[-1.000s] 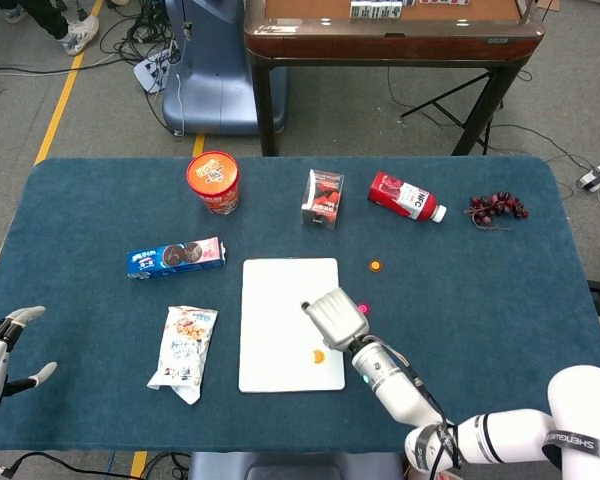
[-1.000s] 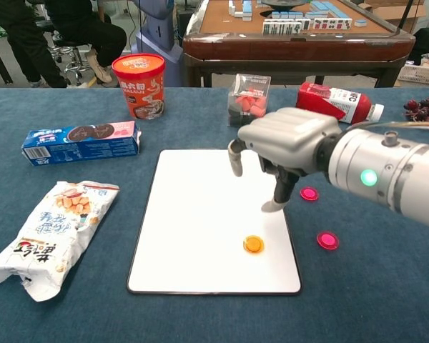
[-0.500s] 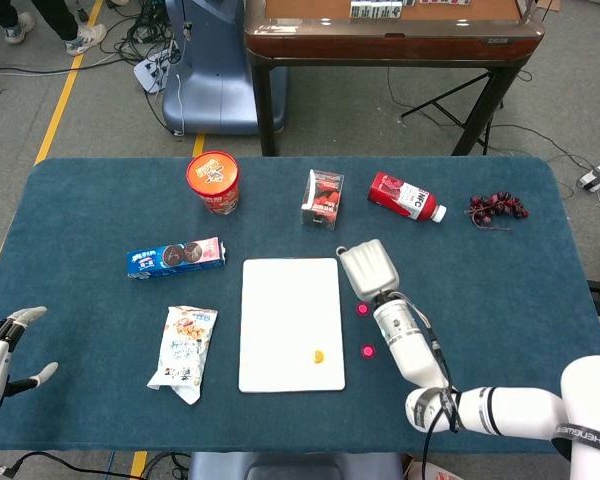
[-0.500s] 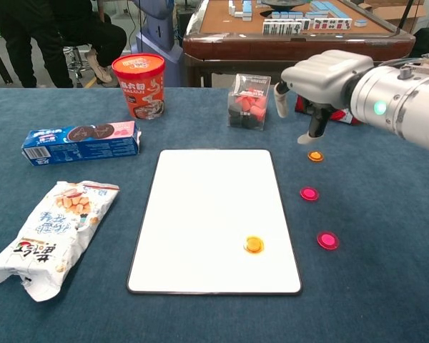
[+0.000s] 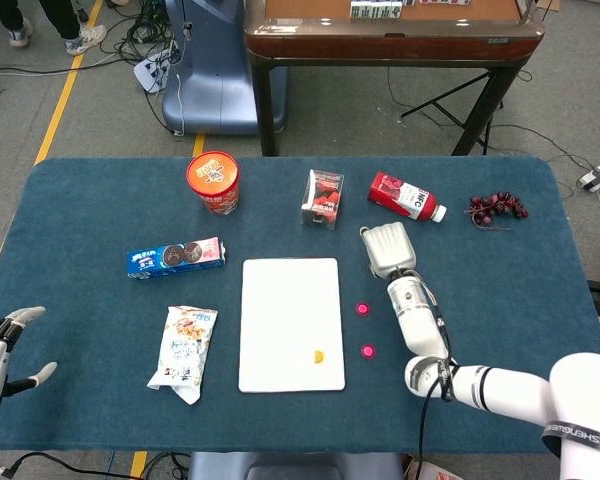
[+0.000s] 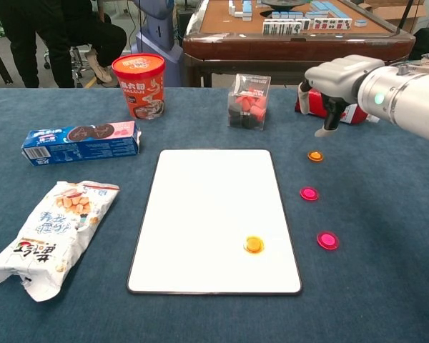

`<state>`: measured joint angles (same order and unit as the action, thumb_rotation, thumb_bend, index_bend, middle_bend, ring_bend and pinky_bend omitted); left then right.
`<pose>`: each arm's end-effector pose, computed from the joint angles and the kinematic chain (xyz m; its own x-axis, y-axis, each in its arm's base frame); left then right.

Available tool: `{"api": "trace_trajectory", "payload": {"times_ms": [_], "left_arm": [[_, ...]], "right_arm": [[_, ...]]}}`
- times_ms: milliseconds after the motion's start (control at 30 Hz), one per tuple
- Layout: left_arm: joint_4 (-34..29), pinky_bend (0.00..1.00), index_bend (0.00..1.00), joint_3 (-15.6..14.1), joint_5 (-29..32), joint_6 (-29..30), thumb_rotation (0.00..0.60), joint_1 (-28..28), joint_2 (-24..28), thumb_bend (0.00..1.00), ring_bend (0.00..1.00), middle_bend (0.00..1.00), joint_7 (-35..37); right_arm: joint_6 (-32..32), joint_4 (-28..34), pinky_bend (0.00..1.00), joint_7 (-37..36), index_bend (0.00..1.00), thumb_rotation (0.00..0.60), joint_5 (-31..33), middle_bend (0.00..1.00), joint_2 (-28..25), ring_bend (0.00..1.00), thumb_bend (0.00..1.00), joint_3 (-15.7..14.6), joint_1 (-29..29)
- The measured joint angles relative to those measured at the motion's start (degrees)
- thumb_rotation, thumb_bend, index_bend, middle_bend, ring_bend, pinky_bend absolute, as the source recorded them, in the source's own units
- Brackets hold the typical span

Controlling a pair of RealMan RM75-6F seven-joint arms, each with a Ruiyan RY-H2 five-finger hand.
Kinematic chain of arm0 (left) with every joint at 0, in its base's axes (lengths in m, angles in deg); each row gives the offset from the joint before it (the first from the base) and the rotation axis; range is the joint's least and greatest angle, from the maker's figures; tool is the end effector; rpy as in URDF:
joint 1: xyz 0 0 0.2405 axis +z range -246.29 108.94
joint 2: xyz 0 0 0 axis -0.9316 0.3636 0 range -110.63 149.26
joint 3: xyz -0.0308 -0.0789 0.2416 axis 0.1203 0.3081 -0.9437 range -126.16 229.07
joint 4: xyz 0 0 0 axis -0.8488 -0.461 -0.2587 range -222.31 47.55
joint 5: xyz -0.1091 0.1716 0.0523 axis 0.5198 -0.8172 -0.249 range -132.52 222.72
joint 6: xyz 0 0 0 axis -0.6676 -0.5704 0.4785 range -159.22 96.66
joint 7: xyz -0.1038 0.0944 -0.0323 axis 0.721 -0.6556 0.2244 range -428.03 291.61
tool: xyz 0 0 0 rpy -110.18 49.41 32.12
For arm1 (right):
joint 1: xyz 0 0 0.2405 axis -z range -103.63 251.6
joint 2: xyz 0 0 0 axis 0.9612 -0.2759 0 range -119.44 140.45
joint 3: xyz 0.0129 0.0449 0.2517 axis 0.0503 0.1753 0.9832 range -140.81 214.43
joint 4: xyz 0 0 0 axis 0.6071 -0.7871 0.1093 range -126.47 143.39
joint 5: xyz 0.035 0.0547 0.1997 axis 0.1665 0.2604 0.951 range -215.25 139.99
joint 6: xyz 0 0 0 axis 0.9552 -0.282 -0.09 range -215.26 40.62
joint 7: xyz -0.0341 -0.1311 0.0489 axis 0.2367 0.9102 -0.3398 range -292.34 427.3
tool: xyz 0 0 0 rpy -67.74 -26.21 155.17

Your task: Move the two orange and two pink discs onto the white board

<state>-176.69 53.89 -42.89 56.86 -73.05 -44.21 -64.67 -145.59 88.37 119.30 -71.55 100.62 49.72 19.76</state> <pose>-0.3162 0.1774 0.1716 0.3976 -0.0428 0.9166 0.9163 -0.0351 -0.3991 -0.1353 -0.4026 -0.0018 0.7211 -0.2026 0.6625 -0.6927 -0.1930 0.6949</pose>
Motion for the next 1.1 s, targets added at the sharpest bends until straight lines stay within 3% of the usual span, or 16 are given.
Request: {"api": "trace_trajectory", "payload": {"times_ms": [333, 1100], "left_arm": [[-0.13, 0.53, 0.28, 0.05, 0.23, 0.02, 0.600, 0.15, 0.29, 0.07, 0.31, 0.26, 0.68], [-0.34, 0.53, 0.28, 0.01, 0.02, 0.36, 0.600, 0.40, 0.64, 0.07, 0.31, 0.26, 1.23]], "right_arm": [[6.06, -10.53, 1.00, -5.03, 0.37, 0.600, 3.35, 1.00, 3.97, 1.00, 0.19, 0.32, -0.50], [10.70, -17.68, 1.00, -5.79, 0.38, 0.600, 7.53, 1.00, 8.19, 1.00, 0.27, -1.13, -1.67]]}}
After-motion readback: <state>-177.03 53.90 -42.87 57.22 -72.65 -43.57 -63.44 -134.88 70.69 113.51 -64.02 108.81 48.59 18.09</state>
